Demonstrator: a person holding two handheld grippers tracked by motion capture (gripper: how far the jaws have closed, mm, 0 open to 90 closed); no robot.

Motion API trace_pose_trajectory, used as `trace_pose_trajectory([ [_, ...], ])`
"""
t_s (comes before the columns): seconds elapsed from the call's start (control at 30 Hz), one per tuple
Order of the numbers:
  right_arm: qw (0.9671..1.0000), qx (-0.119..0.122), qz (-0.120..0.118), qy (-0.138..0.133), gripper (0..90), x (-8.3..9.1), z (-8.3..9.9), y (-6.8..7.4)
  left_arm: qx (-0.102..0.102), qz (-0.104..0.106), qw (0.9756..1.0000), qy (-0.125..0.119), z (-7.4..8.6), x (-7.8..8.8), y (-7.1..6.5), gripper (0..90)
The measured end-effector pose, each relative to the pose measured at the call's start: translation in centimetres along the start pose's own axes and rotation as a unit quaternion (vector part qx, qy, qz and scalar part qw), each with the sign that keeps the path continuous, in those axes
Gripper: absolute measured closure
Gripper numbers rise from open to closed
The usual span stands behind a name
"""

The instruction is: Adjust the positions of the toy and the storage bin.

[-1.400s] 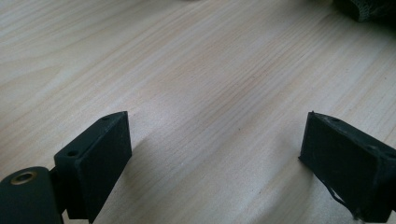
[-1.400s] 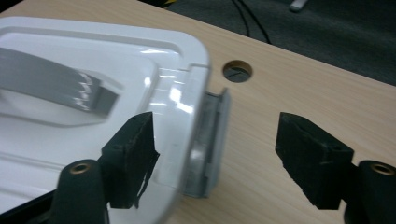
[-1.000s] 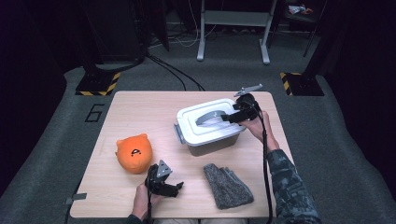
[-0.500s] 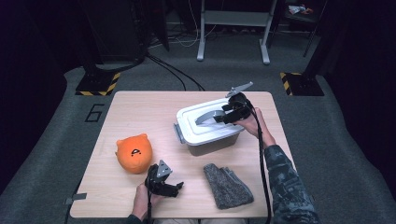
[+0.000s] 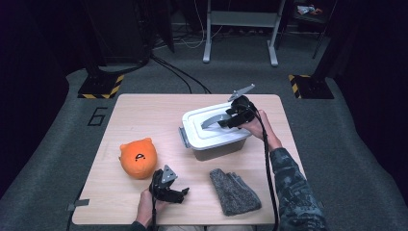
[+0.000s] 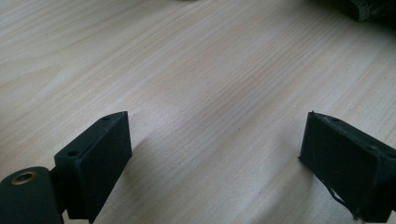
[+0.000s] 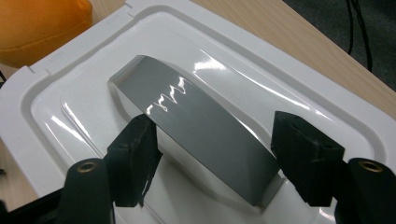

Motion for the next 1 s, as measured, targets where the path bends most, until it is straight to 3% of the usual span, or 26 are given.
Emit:
trace_pose_trajectory([
  [0.03,0.9999,0.011,0.001,-0.001,33.1,0.06,0.07,-0.13,0.0,0.0,1.0,0.0,0.0,0.0,0.0,8.6],
  [0.1,1.0,0.007,0.003,0.002,34.0,0.19,0.22,-0.1,0.0,0.0,1.0,0.0,0.0,0.0,0.0,8.6],
  [0.53,0.9991,-0.034,0.025,0.001,36.0,0.62,0.94,-0.11,0.001,0.0,1.0,-0.001,-0.01,-0.01,-0.01,8.6],
  [0.73,0.9995,-0.019,0.016,-0.019,33.0,0.9,0.93,-0.23,0.0,0.0,1.0,0.0,0.0,0.01,0.0,8.6],
  [1.0,0.9996,-0.009,0.013,-0.022,38.1,0.88,0.82,-0.02,0.0,0.0,1.0,0.0,0.0,0.0,0.0,8.6],
])
Point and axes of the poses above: each handheld gripper's, and its own axes: x roughly backward along the jaws, z roughly out of its underside, y roughly to its left, the point moved 7 cm from there along -x, roughly forward along the jaws, and after that the axes turned 14 degrees about y, right-handed, at the moved point
